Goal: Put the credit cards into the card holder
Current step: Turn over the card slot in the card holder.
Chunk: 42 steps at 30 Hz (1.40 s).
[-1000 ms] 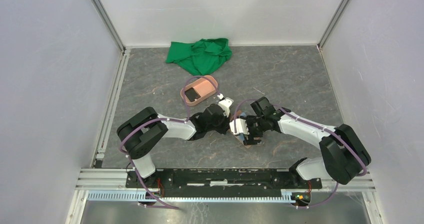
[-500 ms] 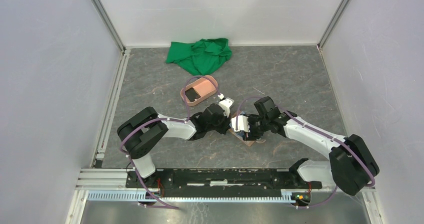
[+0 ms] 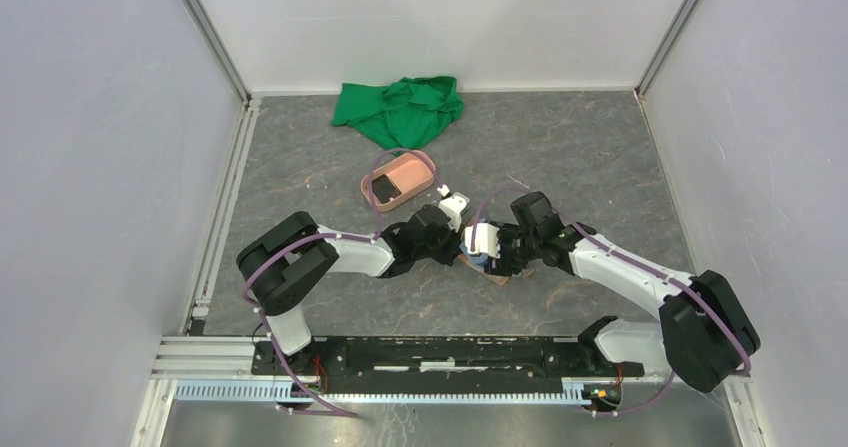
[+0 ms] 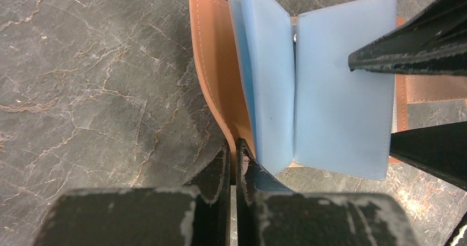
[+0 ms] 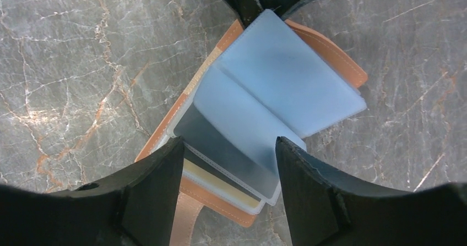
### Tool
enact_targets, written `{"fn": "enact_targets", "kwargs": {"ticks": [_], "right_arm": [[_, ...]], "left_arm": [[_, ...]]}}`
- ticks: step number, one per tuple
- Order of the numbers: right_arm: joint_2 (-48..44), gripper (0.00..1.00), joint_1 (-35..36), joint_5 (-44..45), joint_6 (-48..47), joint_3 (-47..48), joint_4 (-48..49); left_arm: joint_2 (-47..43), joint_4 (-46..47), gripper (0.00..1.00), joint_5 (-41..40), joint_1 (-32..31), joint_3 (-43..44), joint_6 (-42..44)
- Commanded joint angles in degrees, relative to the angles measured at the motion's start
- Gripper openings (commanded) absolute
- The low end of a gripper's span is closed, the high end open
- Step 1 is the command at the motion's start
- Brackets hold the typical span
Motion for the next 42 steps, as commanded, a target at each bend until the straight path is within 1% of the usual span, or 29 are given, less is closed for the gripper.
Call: {"fn": "enact_targets", "kwargs": {"ticks": [1, 6, 10, 14, 17, 20, 23, 28, 32, 35, 39, 42], "right_arm": [[-2.04, 0.7, -1.16, -0.68, 0.4, 0.49, 7.13], [-2.32, 0.7, -1.98, -2.73, 0.76, 0.92, 6.65], [-1.66, 0.69, -2.1, -3.34, 1.31, 1.19, 6.66], [-1.33, 0.62, -2.29, -2.96, 4.08, 1.19, 8.63], [-1.44, 0.61, -2.57, -2.77, 5.78, 1.1, 9.98], [-1.59, 0.61, -2.77, -2.35, 7.13, 0.86, 11.17], [-0.93, 0.64, -2.92, -2.1, 7.87, 0.83, 11.57], [0.3, 0.64, -2.97, -3.06, 6.23, 1.48, 9.48], [0.6, 0.64, -3.27, -5.88, 2.94, 2.07, 6.02], [-0.29, 0.67, -4.85, -9.13, 2.96, 2.41, 5.44], [-1.38, 0.74, -8.39, -17.26, 2.61, 3.28, 3.94], [0.27, 0.75, -13.21, -25.24, 4.33, 5.23, 2.22]], "left_arm": [[1.97, -3.68, 0.02, 2.4, -0.71, 0.64, 3.62], [1.92, -4.04, 0.02, 2.24, -0.69, 0.63, 3.89], [1.72, -4.09, 0.02, 2.22, -0.71, 0.64, 4.08], [1.07, -4.09, 0.02, 2.38, -0.71, 0.79, 3.93], [0.27, -4.09, 0.03, 2.59, -0.66, 0.86, 3.68], [-0.58, -4.17, 0.03, 2.58, -0.71, 0.9, 3.5], [-0.91, -4.39, 0.04, 2.57, -0.66, 1.03, 3.47], [-1.65, -4.71, 0.06, 2.69, -0.38, 0.95, 2.55], [-2.77, -5.05, 0.07, 2.56, 0.06, 0.82, 1.79], [-3.45, -5.15, 0.07, 2.67, 0.3, 0.73, 1.79], [-3.56, -5.05, 0.07, 3.6, 0.44, 0.68, 2.24], [-3.73, -4.36, 0.06, 4.55, 0.44, 0.22, 3.13]]}}
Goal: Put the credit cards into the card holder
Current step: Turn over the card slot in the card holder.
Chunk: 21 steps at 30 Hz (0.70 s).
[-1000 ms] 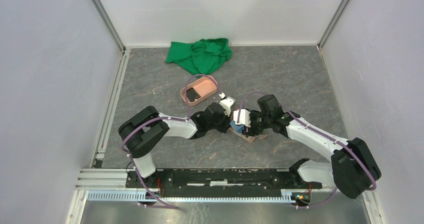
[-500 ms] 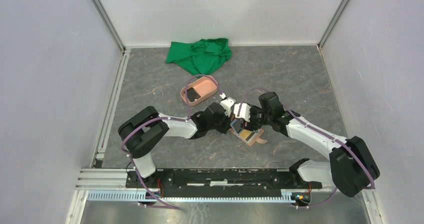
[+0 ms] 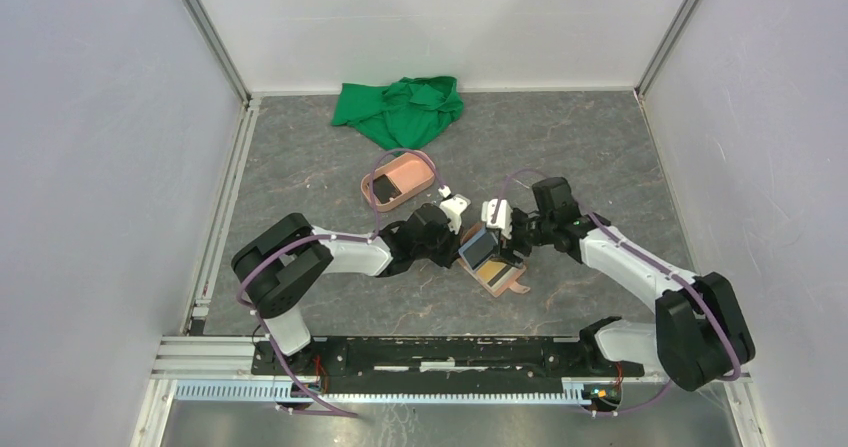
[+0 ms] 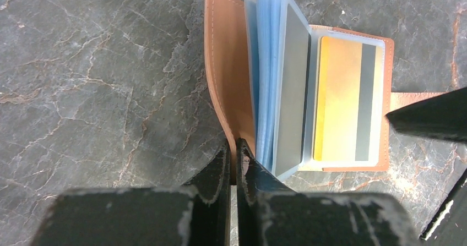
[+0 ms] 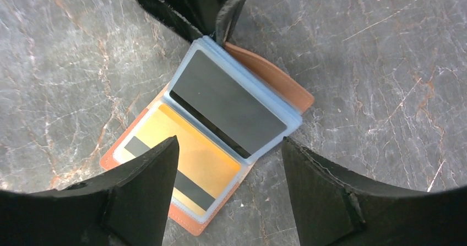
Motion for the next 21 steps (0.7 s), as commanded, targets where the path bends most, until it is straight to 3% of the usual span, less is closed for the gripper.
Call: {"fn": "enact_targets", "kwargs": {"ticks": [1, 5, 13, 16, 21], "right_arm": [[1.18, 0.75, -6.6, -15.36, 0.84, 5.31, -2.77], [3.76, 0.73, -11.07, -22.35, 4.03, 6.25, -3.7], [5.35, 0.72, -14.94, -17.11, 20.29, 2.76, 7.94], [6.03, 0.71, -16.36, -13.86, 25.18, 1.49, 11.27], [7.77, 0.69, -17.16, -16.44, 24.64, 1.74, 10.28]], "left_arm": [[-2.11, -0.38, 0.06, 2.35, 0.31, -0.34, 2.87], [-2.39, -1.13, 0.06, 2.96, 0.31, -0.34, 7.89], [-1.29, -7.64, 0.13, -0.22, 0.77, 5.21, 17.98], [-0.79, -8.86, 0.28, -4.36, 1.02, 7.86, 17.67], [-5.6, -10.61, 0.48, -15.71, 1.81, 9.47, 11.38]]}}
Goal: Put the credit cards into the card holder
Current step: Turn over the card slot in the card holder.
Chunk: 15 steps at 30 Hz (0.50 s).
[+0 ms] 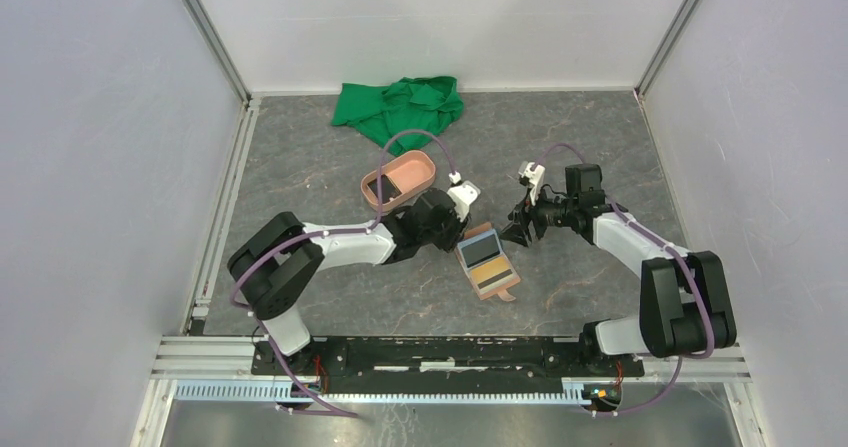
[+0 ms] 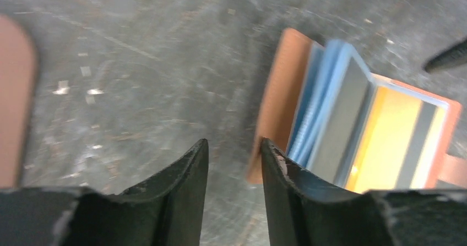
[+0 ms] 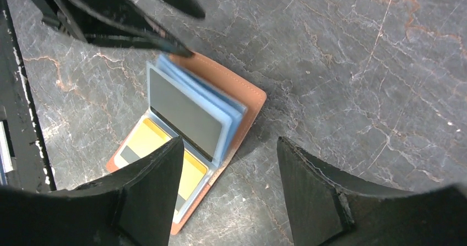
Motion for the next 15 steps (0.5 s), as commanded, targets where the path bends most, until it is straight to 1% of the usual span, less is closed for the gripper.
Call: {"fn": "enact_targets", "kwargs": {"ticks": [1, 2, 4, 6, 8, 9, 10, 11, 12, 14, 15], "right_arm": [[0.74, 0.69, -0.29, -1.43, 2.63, -0.21, 2.75], [0.74, 0.69, -0.28, -1.78, 2.39, -0.22, 2.74], [0.75, 0.69, -0.25, -2.27, 2.36, -0.31, 2.91], [1.06, 0.67, -0.25, -2.29, 3.48, -0.55, 3.82], [1.59, 0.61, -0.27, -1.53, 5.78, -1.13, 5.75], [1.95, 0.54, -0.26, -0.13, 7.83, -1.55, 7.26], [2.24, 0.46, -0.27, 1.93, 9.85, -1.91, 8.84], [2.72, 0.35, -0.28, 4.52, 11.39, -2.02, 9.54], [3.32, 0.28, -0.28, 6.21, 12.29, -2.01, 9.84], [4.69, 0.18, -0.25, 8.0, 13.49, -1.92, 10.09], [5.53, 0.15, -0.25, 8.09, 13.65, -1.8, 10.02]], "left_arm": [[-6.82, -1.35, 0.5, -11.84, 0.9, 1.27, -3.16], [-8.9, -1.21, 0.52, -13.34, 0.92, 0.26, -4.48], [-15.11, -0.11, 0.56, -13.87, 0.93, -2.86, -6.92], [-19.82, 3.14, 0.62, -11.13, 0.97, -7.79, -9.82], [-25.26, 7.61, 0.7, -6.54, 1.01, -13.3, -14.11], [-26.93, 9.33, 0.72, -4.69, 1.06, -16.41, -16.69], [-27.99, 10.83, 0.73, -2.82, 1.1, -17.74, -19.62], [-28.66, 12.14, 0.73, -0.9, 1.1, -19.96, -22.55], [-28.95, 13.86, 0.73, 0.06, 1.15, -21.52, -26.08], [-28.61, 18.79, 0.73, 3.61, 1.11, -25.08, -33.45], [-28.08, 22.61, 0.73, 4.44, 1.1, -26.99, -37.46]]}}
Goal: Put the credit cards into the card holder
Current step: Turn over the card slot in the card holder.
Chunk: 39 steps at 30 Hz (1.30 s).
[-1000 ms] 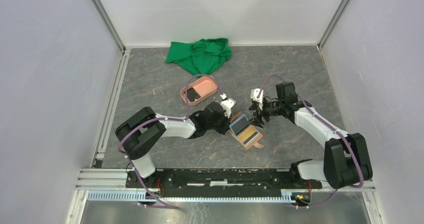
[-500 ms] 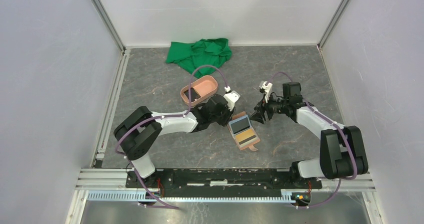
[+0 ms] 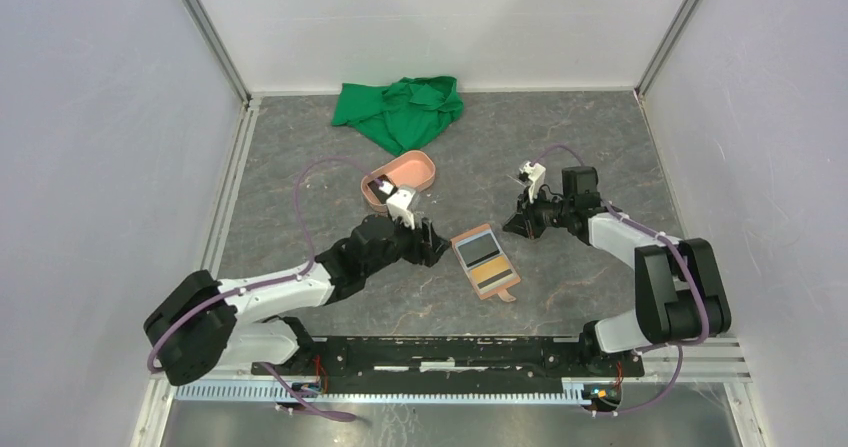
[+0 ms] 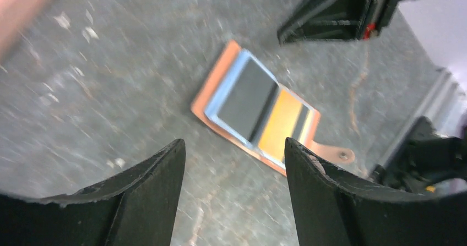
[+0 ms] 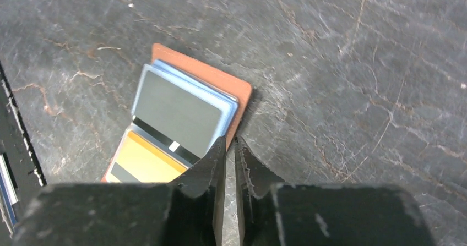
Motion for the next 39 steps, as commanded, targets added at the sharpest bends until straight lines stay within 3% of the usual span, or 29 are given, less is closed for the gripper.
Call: {"fn": "enact_targets", "kwargs": {"ticks": [1, 4, 10, 18, 23, 39], "right_arm": [[3.31, 0.14, -0.1, 4.45, 4.87, -0.01, 3.5], [5.79, 0.12, 0.01, 3.14, 4.23, 0.87, 2.1], [8.79, 0.12, 0.97, 0.33, 3.07, 1.94, -0.1], [9.52, 0.13, 1.44, -2.58, 2.24, 2.56, -1.17], [9.73, 0.13, 1.44, -4.8, 0.71, 3.1, -2.45], [9.58, 0.19, 1.42, -6.99, -1.89, 3.96, -4.65]], "left_arm": [[2.4, 15.71, 0.73, 8.21, 0.01, -8.07, -21.31], [6.79, 26.46, 0.73, 8.99, -0.04, -11.96, -29.35], [15.71, 34.01, 0.73, 10.47, -0.04, -11.33, -32.74], [18.38, 30.11, 0.72, 6.92, -0.01, -8.36, -32.92], [21.66, 27.04, 0.64, 6.56, -0.01, -5.62, -33.05], [23.97, 26.65, 0.64, 6.03, -0.04, -4.3, -34.9]]}}
